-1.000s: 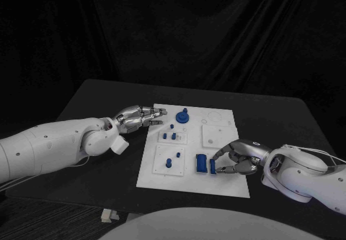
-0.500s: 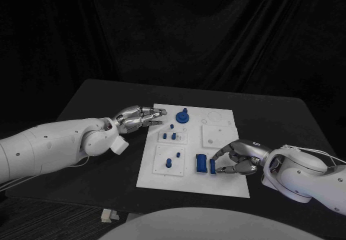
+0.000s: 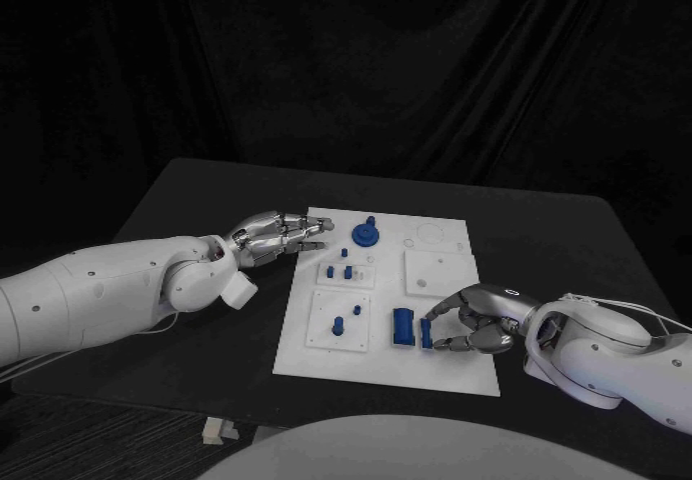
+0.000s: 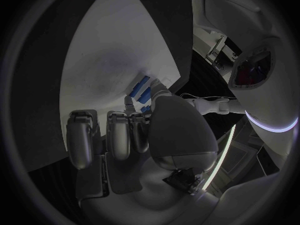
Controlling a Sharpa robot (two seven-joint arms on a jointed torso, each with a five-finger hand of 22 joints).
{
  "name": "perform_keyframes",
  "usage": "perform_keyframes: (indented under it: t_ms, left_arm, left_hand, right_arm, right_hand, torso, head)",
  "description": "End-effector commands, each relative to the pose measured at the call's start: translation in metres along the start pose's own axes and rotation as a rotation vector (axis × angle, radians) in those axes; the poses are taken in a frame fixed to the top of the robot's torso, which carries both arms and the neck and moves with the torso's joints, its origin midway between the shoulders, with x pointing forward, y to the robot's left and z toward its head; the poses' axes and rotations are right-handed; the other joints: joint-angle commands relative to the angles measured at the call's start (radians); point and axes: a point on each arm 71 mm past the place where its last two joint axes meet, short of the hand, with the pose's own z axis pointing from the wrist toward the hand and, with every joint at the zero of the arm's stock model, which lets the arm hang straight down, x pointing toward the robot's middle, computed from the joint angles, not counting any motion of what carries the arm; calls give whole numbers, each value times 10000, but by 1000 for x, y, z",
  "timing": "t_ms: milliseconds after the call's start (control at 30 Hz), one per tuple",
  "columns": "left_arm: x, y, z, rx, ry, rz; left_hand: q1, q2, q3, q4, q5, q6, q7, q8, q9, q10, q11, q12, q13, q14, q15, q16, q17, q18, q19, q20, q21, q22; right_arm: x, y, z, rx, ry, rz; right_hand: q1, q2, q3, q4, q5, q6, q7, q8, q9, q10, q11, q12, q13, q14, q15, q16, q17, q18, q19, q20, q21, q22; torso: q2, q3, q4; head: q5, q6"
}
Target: Assemble the parts on the task board
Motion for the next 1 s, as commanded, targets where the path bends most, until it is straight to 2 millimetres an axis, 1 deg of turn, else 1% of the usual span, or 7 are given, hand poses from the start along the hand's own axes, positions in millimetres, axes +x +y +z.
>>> perform_keyframes:
  t_ms: [33,600,700,833,867,900,1000]
  left_arm:
    - [2,-1,0,184,68,-64]
    - [0,-3,-1,490,-149,21]
    - [-2,-5,-3,787,-337,106]
    - [-3,-9,-4,1284,-692,288]
    - [-3,-10,-4,1383,-770,331]
    - [-3,-11,-5,1498,-865,384]
    - [-3,-13,-5,1698,-1026,478]
  left_hand:
    - [116,-16,25,2,37,-19,16,-39,-8,10,62,-44,7,-11,63,61,12,-25,70,-19,48,10]
    - [69,-29,60,-7,-7,22,25,-32,-1,13,60,-35,10,6,71,70,16,-64,98,-21,64,14]
    - [-34,-47,35,67,-80,50,10,-27,2,21,43,-27,12,62,69,104,29,-84,118,-25,76,17]
    - [-537,-118,-299,816,-792,184,-40,19,11,121,25,91,21,96,-72,118,31,-104,110,-43,79,6]
    - [-737,-147,-485,1116,-1440,250,-11,54,20,153,33,128,25,98,-113,117,32,-87,109,-48,83,4]
    - [-945,-103,-615,1144,-1907,283,-7,73,24,171,31,149,27,94,-146,113,31,-73,96,-56,77,0]
    - [-1814,161,-1231,1151,-3117,237,18,93,18,152,43,159,22,-5,-354,57,12,49,-20,-87,25,-26]
  right_arm:
    - [9,-5,-1,582,699,-125]
    - [-5,-6,-8,-116,-1083,22]
    - [-12,-6,-14,-551,-1964,80]
    - [-31,-7,-22,-992,-3322,499]
    - [-36,-8,-24,-1031,-3604,650]
    - [-43,-9,-25,-1063,-3966,868]
    - [-57,-13,-27,-1074,-4757,1475]
  right_hand:
    - [-60,57,-52,43,-66,-120,-30,25,-47,1040,1,26,2633,938,-2,-59,2140,28,833,-10,-85,2494]
    - [-150,68,-88,51,-130,-101,-29,77,-120,1040,0,26,2633,920,-24,-91,2050,42,807,-21,-131,2476]
    - [-524,-132,-182,106,-656,181,25,186,-178,1040,34,26,2633,928,9,-84,2075,26,839,-5,-81,2497]
    - [-1299,-359,-101,119,-679,722,132,329,-273,1040,72,26,2633,746,96,-403,1235,154,572,85,-540,2317]
    - [-1394,-338,-74,125,-676,803,136,340,-295,1040,99,26,2633,696,117,-500,1022,203,470,97,-717,2249]
    - [-1655,-129,-9,102,-607,1020,186,386,-330,883,145,-264,2369,400,163,-1050,-89,465,-124,142,-1735,1851]
    - [-1619,75,92,99,-298,1320,336,432,-383,150,313,-1554,1261,-207,308,-2134,-1829,857,-1182,266,-3573,1114]
  torso:
    - [3,1,5]
    - [0,0,0]
    - [-3,1,0]
    - [-4,2,0]
    - [-9,2,-1]
    - [-15,2,-2]
    - [-44,3,-10]
  head:
    - [5,-1]
    - [16,-1]
    - [-11,-1]
    - [-61,-1]
    - [-47,-1]
    - [-51,-1]
    - [-100,-1]
